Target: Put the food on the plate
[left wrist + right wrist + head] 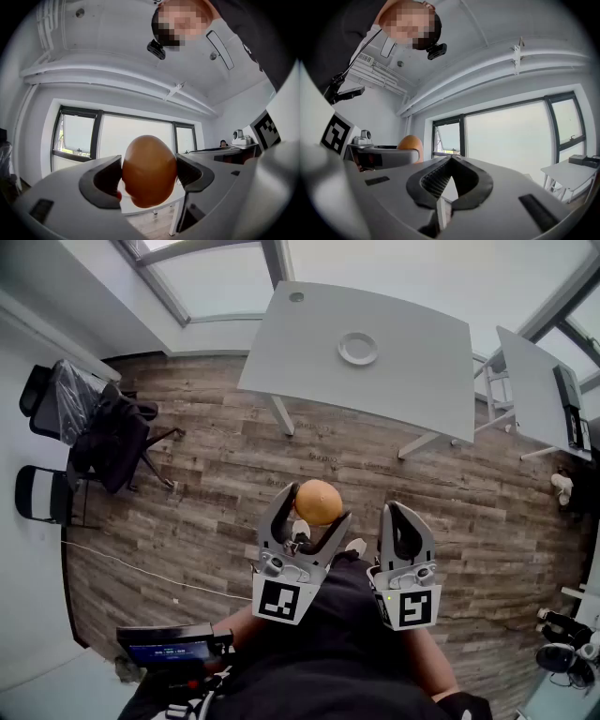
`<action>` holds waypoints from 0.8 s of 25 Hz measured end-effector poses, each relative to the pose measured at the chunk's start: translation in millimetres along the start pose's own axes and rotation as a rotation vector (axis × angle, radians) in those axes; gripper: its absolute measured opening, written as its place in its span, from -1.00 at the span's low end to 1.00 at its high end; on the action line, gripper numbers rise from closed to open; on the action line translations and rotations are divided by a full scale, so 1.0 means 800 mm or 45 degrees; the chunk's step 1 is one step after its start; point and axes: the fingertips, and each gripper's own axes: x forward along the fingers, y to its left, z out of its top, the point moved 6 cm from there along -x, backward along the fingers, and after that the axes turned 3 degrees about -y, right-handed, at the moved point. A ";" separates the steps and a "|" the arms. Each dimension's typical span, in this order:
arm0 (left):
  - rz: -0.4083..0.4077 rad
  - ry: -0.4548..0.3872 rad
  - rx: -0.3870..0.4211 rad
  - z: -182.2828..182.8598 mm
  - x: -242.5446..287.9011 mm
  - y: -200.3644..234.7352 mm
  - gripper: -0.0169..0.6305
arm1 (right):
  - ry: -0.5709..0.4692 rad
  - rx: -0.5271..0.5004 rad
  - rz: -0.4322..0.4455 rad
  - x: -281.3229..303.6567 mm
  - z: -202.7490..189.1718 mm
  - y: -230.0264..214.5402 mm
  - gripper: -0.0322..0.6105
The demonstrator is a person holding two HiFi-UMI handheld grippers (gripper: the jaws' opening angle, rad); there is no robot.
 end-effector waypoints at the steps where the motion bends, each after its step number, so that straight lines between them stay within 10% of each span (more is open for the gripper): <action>1: -0.001 0.005 0.000 -0.001 -0.002 0.000 0.10 | 0.005 -0.007 0.006 -0.001 -0.001 0.002 -0.91; 20: 0.123 0.011 -0.136 -0.018 0.010 -0.013 0.10 | 0.003 0.022 -0.048 -0.038 -0.003 -0.053 -0.91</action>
